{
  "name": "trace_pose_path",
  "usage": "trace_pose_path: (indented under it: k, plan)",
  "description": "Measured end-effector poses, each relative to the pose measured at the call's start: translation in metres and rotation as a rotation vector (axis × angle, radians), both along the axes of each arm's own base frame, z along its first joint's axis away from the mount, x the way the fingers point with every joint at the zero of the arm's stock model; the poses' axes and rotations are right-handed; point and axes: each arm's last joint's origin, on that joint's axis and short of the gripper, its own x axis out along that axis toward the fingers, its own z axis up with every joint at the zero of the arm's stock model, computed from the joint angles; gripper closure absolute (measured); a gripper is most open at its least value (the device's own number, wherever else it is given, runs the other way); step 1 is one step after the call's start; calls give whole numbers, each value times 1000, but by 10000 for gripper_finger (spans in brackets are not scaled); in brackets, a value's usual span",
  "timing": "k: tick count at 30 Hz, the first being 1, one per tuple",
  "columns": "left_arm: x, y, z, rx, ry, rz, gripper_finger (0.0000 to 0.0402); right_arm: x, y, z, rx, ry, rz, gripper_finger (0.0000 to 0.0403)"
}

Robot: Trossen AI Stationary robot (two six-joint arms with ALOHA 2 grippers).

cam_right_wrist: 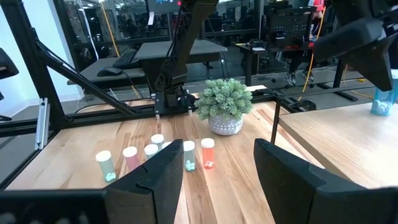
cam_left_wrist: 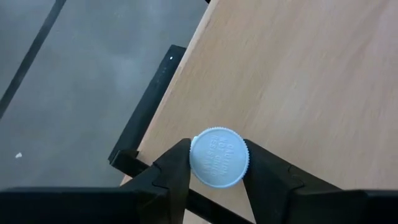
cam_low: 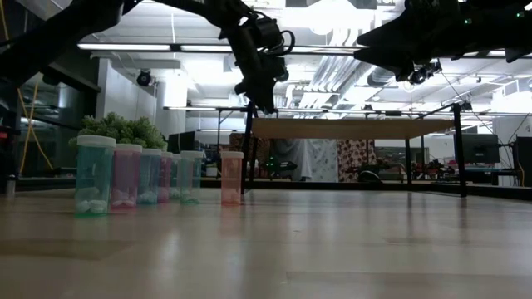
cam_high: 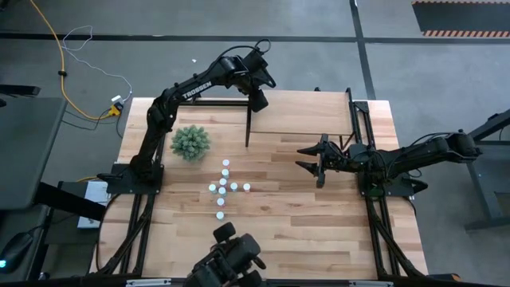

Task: Pick and place medicine bottles onto shelf by color
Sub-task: Put the transparent blue medicine bottle on the shelf, then put the transparent orange medicine bottle on the shelf

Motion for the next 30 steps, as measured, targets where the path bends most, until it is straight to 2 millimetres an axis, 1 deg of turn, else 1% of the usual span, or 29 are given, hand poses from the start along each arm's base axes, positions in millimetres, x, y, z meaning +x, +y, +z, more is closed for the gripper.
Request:
trace_pose_path:
  k: [12, 16, 19, 22, 27, 30]
  plan:
    - [2, -3, 1, 28, 24, 11, 182, 0, 0, 0, -2, 0, 0, 214]
    - [1, -3, 1, 26, 27, 12, 164, 0, 0, 0, -2, 1, 0, 214]
    - [1, -5, 4, 29, 22, 10, 159, 0, 0, 0, -2, 1, 0, 214]
    - [0, -8, 12, 29, 19, 6, 158, 0, 0, 0, -7, 2, 0, 214]
    - [-3, -13, 32, 43, -6, 10, 158, 0, 0, 0, -7, 2, 0, 214]
    - [-9, -20, 46, 62, -35, 16, 158, 0, 0, 0, -7, 3, 0, 214]
